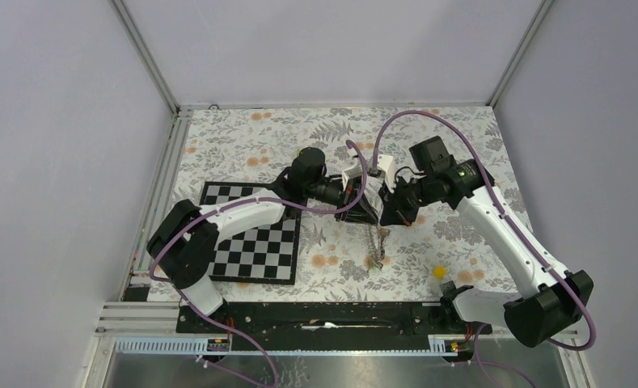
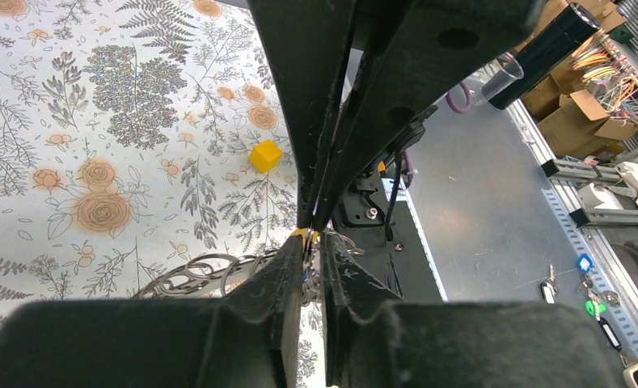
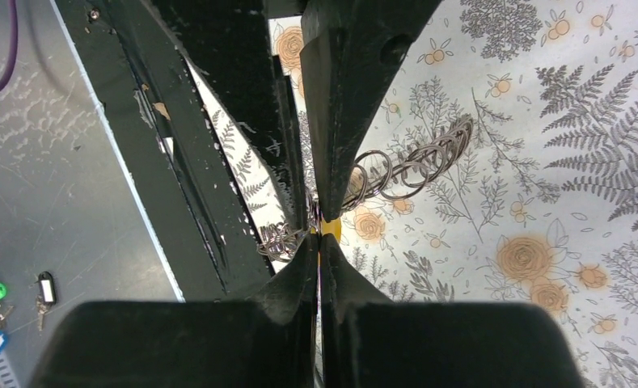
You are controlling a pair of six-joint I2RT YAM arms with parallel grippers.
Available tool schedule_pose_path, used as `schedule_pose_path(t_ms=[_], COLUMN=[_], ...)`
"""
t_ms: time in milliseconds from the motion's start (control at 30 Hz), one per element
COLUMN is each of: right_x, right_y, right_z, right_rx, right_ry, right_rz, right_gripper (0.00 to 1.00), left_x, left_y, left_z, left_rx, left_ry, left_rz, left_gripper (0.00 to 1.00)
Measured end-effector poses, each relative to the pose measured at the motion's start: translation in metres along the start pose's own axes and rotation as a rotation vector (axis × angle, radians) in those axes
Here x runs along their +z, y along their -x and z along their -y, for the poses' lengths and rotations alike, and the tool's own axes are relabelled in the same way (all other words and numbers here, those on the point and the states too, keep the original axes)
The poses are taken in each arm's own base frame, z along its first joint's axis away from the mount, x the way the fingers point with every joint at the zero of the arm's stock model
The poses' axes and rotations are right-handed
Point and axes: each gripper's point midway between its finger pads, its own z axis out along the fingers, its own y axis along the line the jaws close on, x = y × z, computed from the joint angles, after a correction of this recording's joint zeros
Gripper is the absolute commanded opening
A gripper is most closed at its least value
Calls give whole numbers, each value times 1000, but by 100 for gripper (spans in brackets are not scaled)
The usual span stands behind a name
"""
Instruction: Put the keys on the keyring
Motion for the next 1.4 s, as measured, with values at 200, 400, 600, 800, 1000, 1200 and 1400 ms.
schedule_pose_path(t_ms=[200,400,600,800,1000,1200,1400], right_x=[1,1,0,-5,0,4,3], right_y=[0,-1,4,15,13,9,10], right_z=[-2,-2,0,-1,-6,-14,-18], right_rx=[15,21,1,-30,-34,-49,-83], right_ry=[7,-6,-45,-44,-2,43,49], right_rz=[5,20,101,195,220,240,266], right_gripper=[0,13,30,42,43,16,6], left_x=[0,0,-6,-16,-21,-22,-24], left_y=[-1,-1,-2,6,18,22,27], left_z=[0,1,-2,-3,5,8,10], left_rx=[2,-17,-57,-53,-16,-36,-55], left_ry=[-1,0,9,19,8,-3,-4], left_rz=[5,9,38,73,104,122,150], left_gripper=[0,0,0,0,0,0,0])
